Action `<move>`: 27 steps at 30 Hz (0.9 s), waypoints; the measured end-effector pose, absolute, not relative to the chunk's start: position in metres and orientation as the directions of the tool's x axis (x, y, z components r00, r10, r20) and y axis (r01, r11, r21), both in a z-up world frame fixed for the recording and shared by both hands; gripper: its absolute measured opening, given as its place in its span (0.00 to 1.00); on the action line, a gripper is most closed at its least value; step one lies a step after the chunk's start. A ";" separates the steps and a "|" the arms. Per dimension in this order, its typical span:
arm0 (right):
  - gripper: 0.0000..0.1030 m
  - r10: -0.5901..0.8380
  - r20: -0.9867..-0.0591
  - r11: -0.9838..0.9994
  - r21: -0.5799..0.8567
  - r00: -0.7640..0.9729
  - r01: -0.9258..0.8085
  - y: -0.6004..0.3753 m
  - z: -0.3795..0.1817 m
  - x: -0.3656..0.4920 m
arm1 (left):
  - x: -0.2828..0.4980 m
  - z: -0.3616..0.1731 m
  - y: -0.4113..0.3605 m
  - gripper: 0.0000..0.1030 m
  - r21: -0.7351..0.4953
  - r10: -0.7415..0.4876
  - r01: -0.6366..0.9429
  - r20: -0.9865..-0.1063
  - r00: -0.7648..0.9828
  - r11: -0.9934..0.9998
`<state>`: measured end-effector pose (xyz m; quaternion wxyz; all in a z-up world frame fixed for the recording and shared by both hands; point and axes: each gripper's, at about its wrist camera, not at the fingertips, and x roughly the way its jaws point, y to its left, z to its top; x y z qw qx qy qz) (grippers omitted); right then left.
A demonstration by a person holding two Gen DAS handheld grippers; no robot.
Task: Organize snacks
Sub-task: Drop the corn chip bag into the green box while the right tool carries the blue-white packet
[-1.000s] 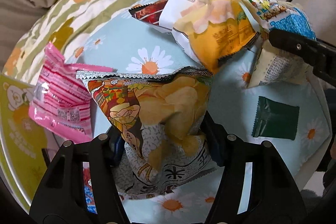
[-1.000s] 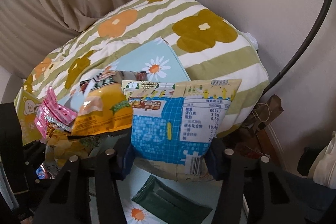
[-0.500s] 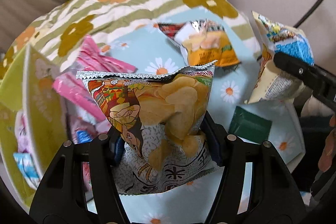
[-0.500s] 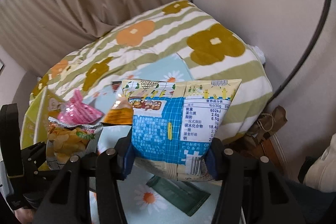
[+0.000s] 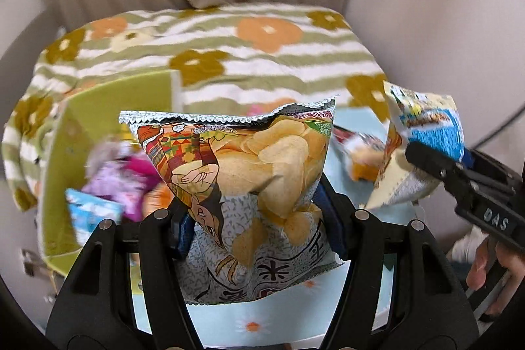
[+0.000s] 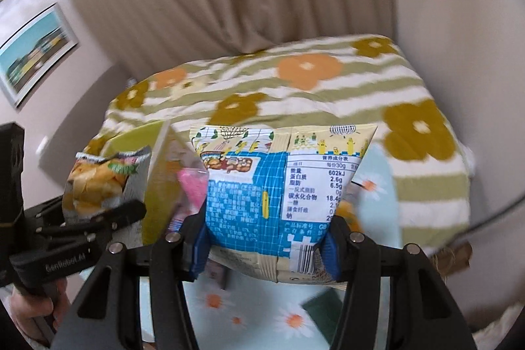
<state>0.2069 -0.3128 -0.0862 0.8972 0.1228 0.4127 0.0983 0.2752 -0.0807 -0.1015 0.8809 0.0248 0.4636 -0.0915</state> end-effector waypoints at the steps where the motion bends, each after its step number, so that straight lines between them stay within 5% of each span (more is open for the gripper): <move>1: 0.49 0.298 -0.712 0.947 0.303 0.635 -0.105 -0.302 -0.083 0.212 | 0.278 -0.098 -0.068 0.57 -0.042 -0.126 0.160 -0.816 0.564 0.986; 12: 0.49 0.456 -0.678 0.890 0.327 0.576 -0.319 -0.167 -0.066 0.268 | 0.328 -0.086 0.081 0.58 -0.062 -0.042 -0.016 -0.821 0.570 0.998; 24: 0.49 0.454 -0.724 0.890 0.341 0.520 -0.302 -0.075 -0.089 0.335 | 0.422 -0.149 0.166 0.58 -0.094 -0.088 0.010 -0.890 0.448 0.996; 27: 0.50 0.439 -0.736 0.898 0.336 0.516 -0.285 -0.066 -0.094 0.342 | 0.435 -0.162 0.173 0.70 -0.104 -0.101 0.017 -0.901 0.423 0.994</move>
